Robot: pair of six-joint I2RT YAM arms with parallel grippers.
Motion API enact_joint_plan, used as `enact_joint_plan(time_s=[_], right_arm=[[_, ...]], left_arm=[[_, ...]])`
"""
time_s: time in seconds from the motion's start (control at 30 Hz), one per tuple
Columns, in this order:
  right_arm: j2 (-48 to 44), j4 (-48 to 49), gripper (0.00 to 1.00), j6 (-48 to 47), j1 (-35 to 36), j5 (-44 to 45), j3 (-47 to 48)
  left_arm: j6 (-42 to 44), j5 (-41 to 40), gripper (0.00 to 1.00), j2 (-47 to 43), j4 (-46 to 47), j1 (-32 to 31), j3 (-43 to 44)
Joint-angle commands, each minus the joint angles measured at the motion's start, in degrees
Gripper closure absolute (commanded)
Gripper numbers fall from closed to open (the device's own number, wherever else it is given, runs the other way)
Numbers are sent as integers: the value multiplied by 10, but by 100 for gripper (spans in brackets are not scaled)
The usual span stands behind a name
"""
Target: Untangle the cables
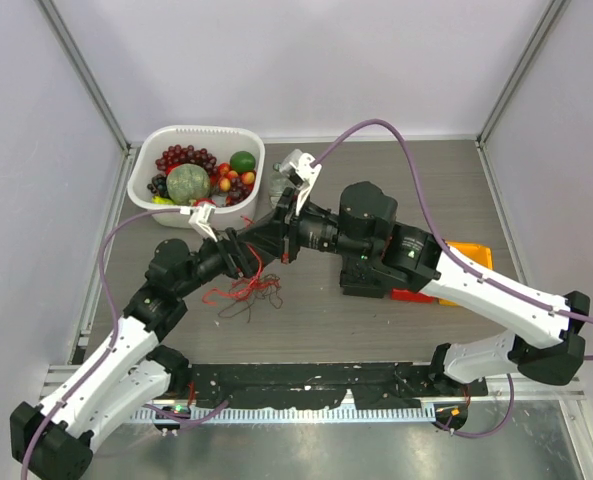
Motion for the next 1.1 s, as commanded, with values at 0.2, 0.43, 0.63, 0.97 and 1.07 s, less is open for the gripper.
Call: enact_joint_plan(time_s=[0.2,0.43,0.63,0.97,1.07], right_arm=[[27,51,99,53,2,-70,173],[15,71,99,43,2,-35,273],[-6,74,99,8,2,22,298],[-27,122,99,-31,2,35,366],[-26,124,99,-33,2,31,370]], left_arm=[[8,-199,43,107,-90,1,-8],[-59,-219,48,162,15,18,-113],[-63,-269,48,135,-12,29,-140],[-72,-325,29,93,-76,69,-166],[-69,-324,23,86,-90,74,-161]])
